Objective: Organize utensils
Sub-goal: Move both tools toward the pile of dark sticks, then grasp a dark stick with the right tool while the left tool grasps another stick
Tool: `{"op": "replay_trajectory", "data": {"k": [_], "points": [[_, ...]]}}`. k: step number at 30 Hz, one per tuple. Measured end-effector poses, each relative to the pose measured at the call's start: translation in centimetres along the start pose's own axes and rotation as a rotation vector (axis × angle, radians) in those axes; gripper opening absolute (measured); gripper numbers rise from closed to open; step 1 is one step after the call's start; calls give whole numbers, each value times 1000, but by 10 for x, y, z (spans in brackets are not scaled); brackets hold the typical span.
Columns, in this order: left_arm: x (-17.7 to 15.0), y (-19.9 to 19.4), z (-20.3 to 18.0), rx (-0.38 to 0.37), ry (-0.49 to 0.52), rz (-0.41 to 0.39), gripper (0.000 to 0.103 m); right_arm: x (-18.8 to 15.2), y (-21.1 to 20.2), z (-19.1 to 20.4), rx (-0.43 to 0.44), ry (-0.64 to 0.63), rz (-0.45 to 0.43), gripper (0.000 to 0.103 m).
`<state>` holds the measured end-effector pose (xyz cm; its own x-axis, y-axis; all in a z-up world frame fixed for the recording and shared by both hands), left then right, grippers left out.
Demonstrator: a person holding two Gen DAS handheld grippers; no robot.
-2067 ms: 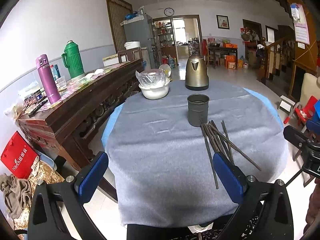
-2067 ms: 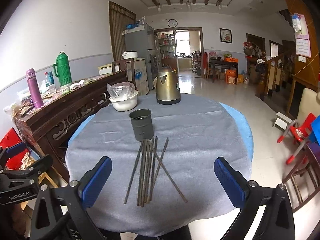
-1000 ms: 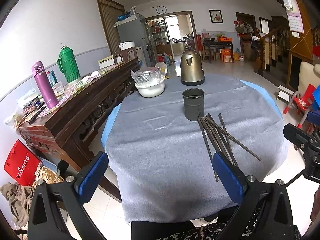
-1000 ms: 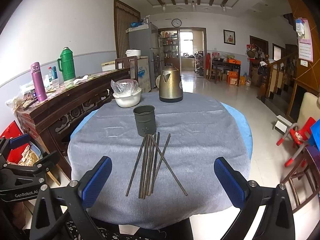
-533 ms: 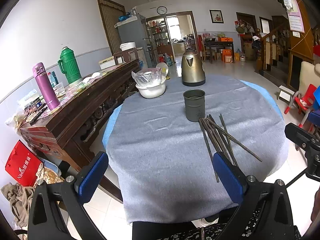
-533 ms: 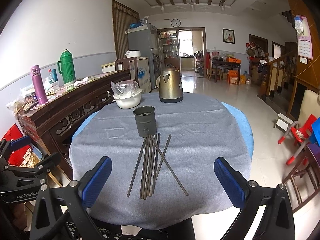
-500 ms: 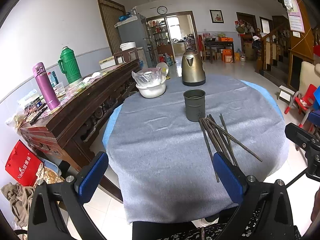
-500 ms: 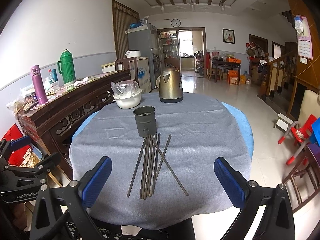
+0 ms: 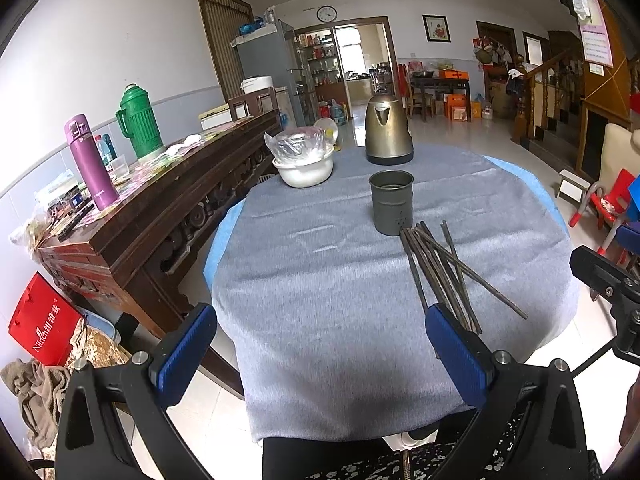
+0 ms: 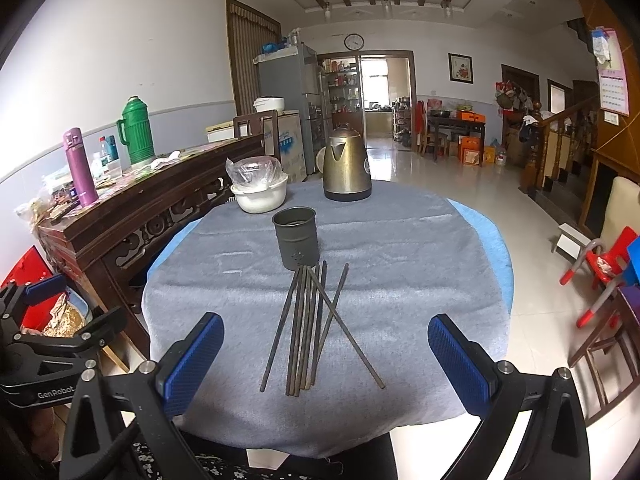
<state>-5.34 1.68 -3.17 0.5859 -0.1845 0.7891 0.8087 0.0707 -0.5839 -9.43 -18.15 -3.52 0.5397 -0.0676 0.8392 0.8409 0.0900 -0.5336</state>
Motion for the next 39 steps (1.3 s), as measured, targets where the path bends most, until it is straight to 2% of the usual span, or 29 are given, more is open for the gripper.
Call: {"op": "replay_trajectory", "data": {"k": [16,19,25,39], "points": [[-5,8,-5,-15,12,35,103,-2,4,1,9,4,7,103],[-6,18,-7,-39,12,68,103,1,18,-1,22,2,31,103],[-10,36,-8,-29,11,110,103,6,55,-10,82,84,124,103],[-12,97,-20,-64,33,231,103,23,117,-5,102,61,201,103]]}}
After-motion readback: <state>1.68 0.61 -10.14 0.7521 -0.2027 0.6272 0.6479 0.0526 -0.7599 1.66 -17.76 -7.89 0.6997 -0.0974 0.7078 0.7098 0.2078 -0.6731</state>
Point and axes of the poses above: each gripper's, at about its wrist camera, not at the fingertips, and y roughly the way its jaws point, z to its left, x to its top, the point moved 8 cm from there along y, roughly the way its jaws point
